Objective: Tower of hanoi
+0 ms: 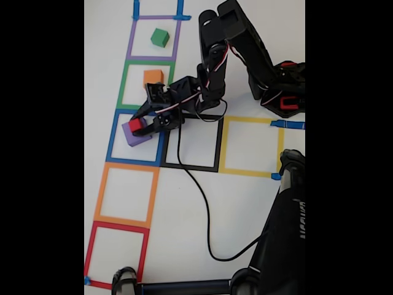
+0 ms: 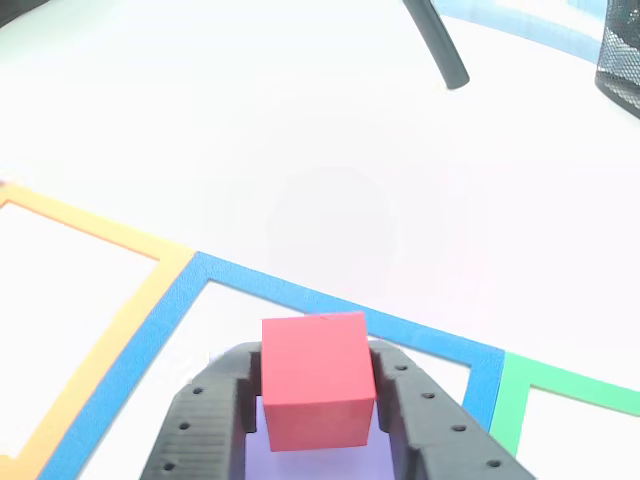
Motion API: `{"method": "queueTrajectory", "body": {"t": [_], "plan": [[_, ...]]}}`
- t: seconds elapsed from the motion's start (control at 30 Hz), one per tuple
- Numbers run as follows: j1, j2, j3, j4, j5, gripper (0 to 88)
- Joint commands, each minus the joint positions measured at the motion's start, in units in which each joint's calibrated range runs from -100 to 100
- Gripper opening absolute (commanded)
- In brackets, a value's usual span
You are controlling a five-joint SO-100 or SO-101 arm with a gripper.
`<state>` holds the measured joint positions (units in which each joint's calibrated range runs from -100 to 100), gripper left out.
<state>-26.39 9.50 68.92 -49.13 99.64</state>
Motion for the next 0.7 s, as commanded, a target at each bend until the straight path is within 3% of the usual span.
{"method": "queueTrajectory", "body": {"t": [0.0,0.37,0.5,0.67], "plan": [[0.5,-14.7,-0.1,12.0,0.4,2.4],[13.9,-59.8,5.2,64.8,0.4,2.2],[18.4,-70.0,-5.9,89.0,0.4,2.2],[25.0,-69.7,-29.3,111.6,0.4,2.2]]}}
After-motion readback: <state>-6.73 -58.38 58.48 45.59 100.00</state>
